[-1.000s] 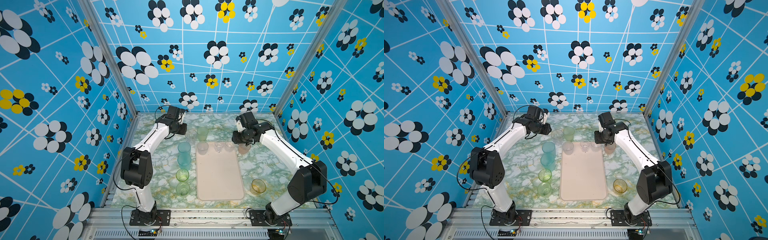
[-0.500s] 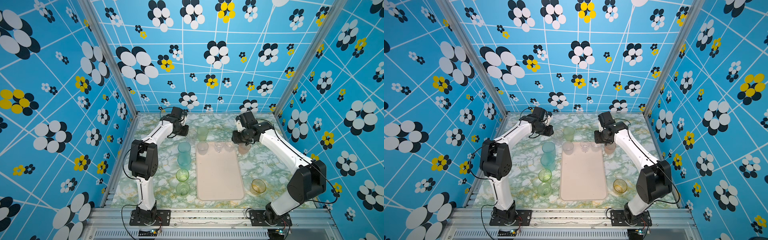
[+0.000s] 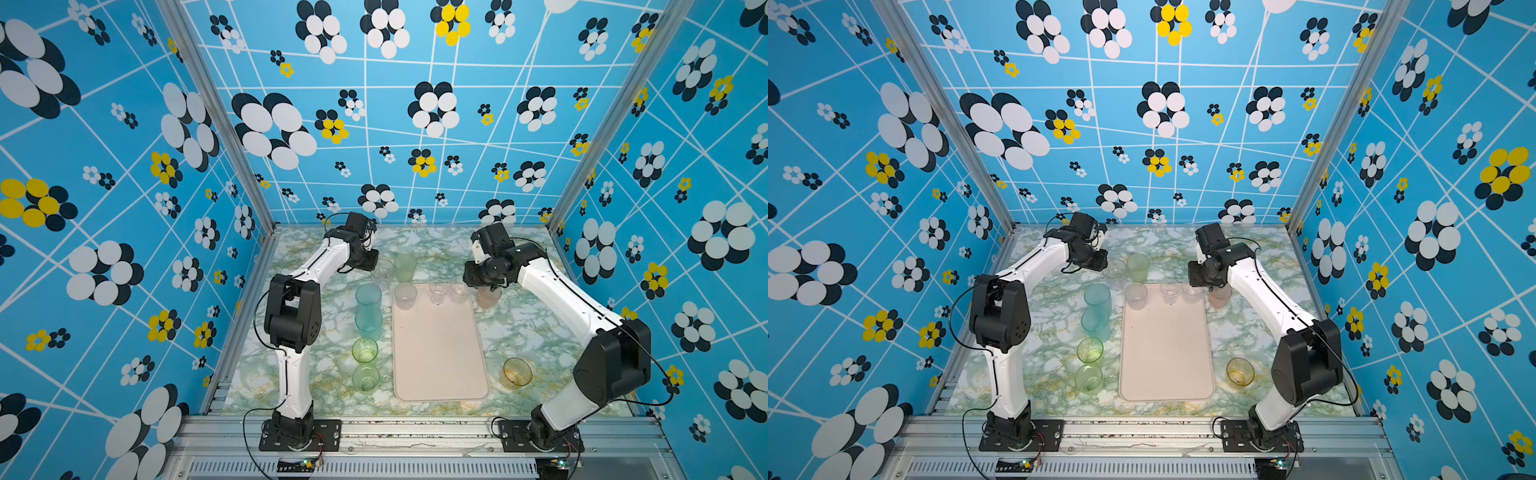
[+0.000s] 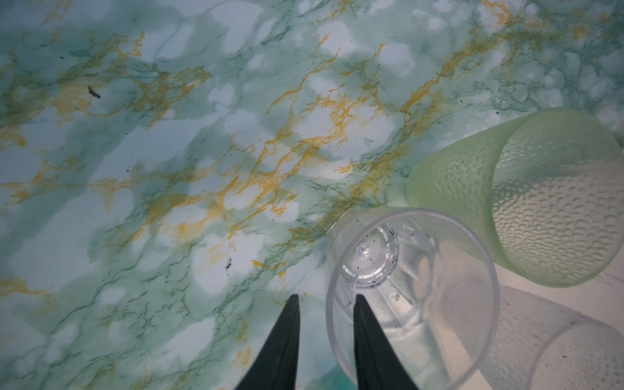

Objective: Place the glasses into the tray
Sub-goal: 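Close the left gripper on the clear ribbed tumbler and lift it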

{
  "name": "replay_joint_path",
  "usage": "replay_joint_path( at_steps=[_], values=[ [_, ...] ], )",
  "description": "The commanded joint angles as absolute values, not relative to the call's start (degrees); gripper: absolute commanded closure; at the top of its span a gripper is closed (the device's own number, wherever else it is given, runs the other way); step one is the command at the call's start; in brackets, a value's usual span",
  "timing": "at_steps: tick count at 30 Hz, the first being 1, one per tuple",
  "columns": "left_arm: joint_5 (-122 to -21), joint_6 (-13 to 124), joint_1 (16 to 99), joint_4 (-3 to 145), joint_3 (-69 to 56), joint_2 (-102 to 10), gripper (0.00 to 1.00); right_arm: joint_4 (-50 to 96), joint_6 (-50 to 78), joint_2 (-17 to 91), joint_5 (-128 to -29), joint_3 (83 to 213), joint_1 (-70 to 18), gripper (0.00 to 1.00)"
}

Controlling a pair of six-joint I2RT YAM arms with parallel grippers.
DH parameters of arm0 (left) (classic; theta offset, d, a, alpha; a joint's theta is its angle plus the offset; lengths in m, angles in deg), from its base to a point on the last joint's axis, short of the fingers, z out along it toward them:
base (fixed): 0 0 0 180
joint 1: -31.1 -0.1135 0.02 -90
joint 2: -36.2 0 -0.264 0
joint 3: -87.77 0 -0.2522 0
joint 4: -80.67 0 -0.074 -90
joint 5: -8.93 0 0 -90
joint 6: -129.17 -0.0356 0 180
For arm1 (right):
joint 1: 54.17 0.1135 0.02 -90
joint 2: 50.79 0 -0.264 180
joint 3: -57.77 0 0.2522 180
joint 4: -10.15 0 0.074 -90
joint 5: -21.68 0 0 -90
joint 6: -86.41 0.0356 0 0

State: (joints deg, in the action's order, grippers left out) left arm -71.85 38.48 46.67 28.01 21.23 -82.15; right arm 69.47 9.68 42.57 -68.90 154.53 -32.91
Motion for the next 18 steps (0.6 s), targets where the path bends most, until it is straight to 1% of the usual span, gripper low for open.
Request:
replay_joint_path(
  at_steps=[1, 5, 10, 18],
  values=[
    [-72.62, 37.50, 47.17, 26.16, 23.29, -83.90, 0.71, 69.79, 9.85, 43.67, -68.48, 155.99, -32.55, 0.60],
    [-72.54, 37.50, 47.18, 26.56, 23.41, -84.16, 0.75, 69.62, 9.85, 43.67, -68.49, 155.95, -32.55, 0.60],
    [-72.45, 37.33, 47.26, 25.71, 24.65, -85.22, 0.76, 69.55, 9.85, 43.77, -68.57, 155.65, -32.55, 0.60],
    [-72.09, 36.55, 47.26, 24.53, 26.35, -87.02, 0.85, 69.44, 9.87, 43.54, -68.39, 155.39, -32.55, 0.60]
  ],
)
